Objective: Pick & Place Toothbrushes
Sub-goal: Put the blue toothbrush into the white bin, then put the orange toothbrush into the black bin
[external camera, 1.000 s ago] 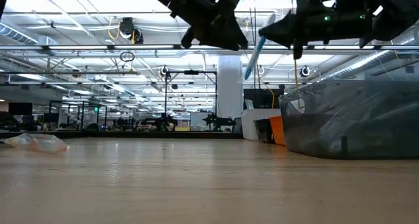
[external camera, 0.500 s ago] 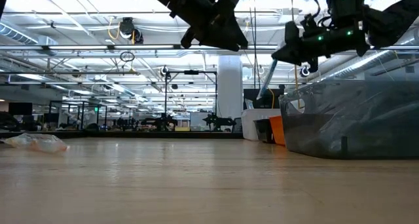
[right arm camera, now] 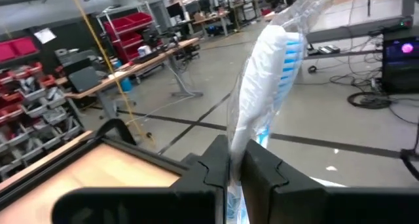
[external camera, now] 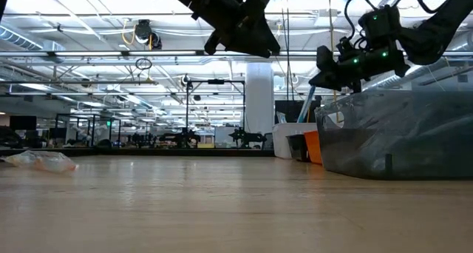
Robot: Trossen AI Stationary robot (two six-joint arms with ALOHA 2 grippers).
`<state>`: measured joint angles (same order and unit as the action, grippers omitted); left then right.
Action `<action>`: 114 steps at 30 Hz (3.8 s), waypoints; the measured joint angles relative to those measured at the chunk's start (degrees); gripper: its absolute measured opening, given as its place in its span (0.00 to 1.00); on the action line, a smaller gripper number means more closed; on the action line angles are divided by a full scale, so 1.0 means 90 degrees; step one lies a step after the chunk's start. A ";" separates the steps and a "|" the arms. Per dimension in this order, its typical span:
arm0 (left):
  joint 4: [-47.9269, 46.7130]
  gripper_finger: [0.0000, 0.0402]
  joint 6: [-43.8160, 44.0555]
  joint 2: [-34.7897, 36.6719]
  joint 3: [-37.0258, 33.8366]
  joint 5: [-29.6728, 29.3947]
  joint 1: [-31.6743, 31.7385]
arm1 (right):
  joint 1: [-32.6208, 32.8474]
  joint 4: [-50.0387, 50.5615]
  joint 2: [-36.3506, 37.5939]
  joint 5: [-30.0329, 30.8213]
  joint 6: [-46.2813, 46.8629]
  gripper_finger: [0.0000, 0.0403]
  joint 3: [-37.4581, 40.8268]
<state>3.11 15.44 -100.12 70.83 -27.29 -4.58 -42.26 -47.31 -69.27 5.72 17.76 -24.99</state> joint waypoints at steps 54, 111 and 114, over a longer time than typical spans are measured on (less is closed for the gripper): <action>-0.2429 0.31 0.1362 0.0000 0.0000 0.0000 -0.0495 | 0.0066 0.1057 0.1568 -0.0786 -0.0698 0.45 0.0005; -0.7525 0.31 -0.0369 0.0005 -0.1414 0.3010 -0.1727 | 0.1583 0.1195 0.1779 -0.1814 -0.0722 0.41 0.0002; -0.7103 0.31 -0.0368 0.0005 -0.1765 0.3321 -0.1727 | 0.1583 0.1195 0.1779 -0.1814 -0.0722 0.41 0.0002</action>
<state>-60.81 12.13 -100.07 54.94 2.60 -20.12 -28.01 -36.56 -53.26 -10.61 11.27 -24.97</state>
